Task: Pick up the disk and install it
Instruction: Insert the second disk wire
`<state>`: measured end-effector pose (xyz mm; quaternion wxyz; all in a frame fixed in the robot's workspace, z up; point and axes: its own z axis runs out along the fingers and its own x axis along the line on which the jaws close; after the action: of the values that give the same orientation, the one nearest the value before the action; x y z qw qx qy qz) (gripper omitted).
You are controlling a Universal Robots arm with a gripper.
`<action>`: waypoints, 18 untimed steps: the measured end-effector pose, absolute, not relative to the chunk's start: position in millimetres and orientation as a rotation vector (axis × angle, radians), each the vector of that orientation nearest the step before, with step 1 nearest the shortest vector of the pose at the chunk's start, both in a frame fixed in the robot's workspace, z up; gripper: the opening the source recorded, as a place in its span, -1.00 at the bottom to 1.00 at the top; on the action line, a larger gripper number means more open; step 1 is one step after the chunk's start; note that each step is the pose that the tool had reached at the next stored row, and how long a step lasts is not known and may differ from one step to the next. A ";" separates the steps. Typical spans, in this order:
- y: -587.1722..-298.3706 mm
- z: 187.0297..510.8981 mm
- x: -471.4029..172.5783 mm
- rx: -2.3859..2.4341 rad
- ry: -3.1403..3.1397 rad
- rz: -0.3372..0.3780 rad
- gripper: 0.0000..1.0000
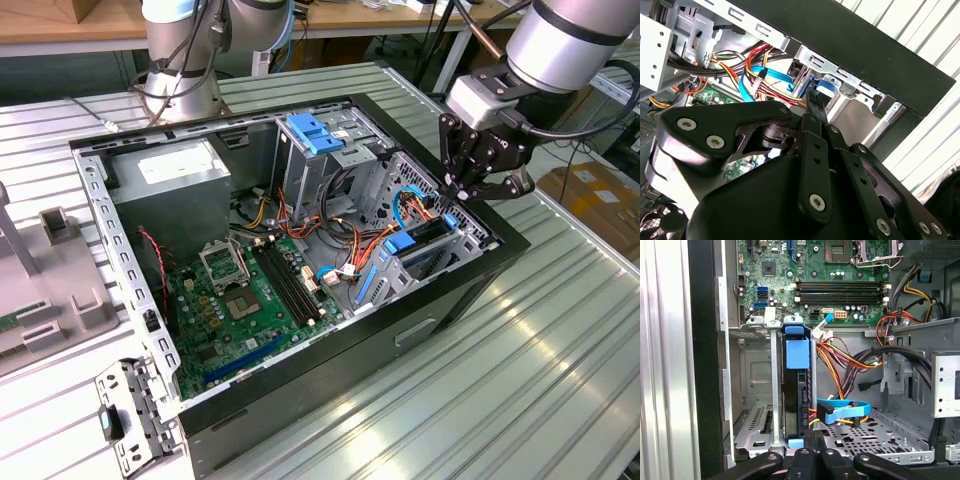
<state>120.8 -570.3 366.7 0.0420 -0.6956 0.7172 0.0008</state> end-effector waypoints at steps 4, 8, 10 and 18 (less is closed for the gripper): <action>-568.6 366.7 120.2 -2.129 2.195 0.003 -0.79; -566.5 366.7 120.1 -2.129 2.195 0.003 -0.79; -566.5 366.7 120.2 -2.129 2.195 0.003 -0.79; -566.2 366.7 120.2 -2.129 2.195 0.003 -0.28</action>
<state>120.2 -566.2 366.7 0.0420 -0.6956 0.7172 0.0008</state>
